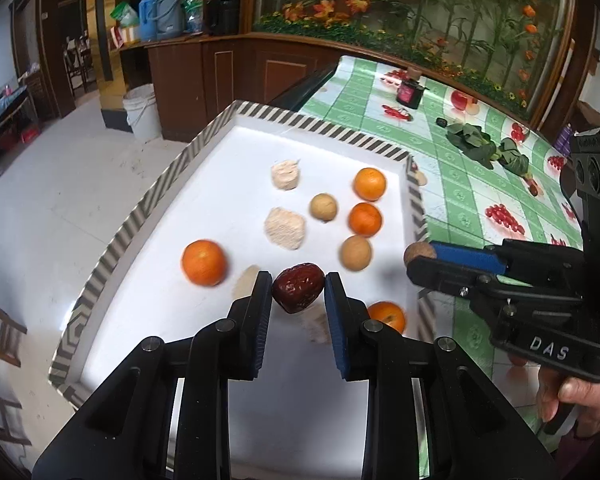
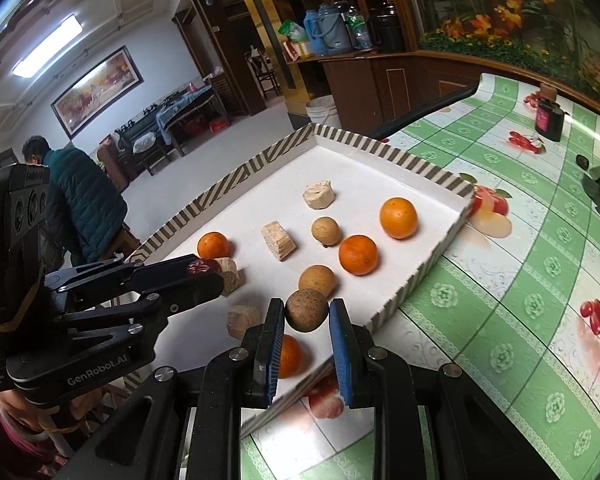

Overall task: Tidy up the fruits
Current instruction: 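Carry the date and kiwi into the white tray and open both grippers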

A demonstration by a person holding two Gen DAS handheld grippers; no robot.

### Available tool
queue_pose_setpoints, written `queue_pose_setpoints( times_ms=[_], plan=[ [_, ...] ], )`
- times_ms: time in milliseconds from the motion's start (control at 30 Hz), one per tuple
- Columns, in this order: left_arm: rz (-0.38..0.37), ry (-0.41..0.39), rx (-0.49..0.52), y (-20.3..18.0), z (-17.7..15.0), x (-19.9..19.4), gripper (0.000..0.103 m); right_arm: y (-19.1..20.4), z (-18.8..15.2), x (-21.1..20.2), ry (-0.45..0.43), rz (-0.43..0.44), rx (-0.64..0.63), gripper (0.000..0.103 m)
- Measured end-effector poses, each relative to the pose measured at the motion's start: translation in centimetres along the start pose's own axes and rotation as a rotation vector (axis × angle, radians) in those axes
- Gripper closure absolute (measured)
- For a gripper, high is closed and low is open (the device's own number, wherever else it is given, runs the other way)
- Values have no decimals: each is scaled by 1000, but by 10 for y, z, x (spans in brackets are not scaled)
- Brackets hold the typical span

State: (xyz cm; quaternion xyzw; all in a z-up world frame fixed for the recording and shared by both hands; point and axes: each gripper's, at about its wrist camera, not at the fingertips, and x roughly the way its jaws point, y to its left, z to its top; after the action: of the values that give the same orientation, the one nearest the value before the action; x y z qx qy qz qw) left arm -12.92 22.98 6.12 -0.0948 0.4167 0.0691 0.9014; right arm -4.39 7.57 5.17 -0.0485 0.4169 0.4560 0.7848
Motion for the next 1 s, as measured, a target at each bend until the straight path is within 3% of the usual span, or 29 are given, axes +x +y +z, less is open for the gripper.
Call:
queue_pose_setpoints(
  times_ms=[400, 1000],
  plan=[
    [25, 32, -59, 34, -8, 7, 77, 16, 22, 32, 30, -10, -72, 81],
    [25, 85, -75, 40, -11, 26, 77, 27, 38, 81, 130, -94, -197, 81]
  ],
)
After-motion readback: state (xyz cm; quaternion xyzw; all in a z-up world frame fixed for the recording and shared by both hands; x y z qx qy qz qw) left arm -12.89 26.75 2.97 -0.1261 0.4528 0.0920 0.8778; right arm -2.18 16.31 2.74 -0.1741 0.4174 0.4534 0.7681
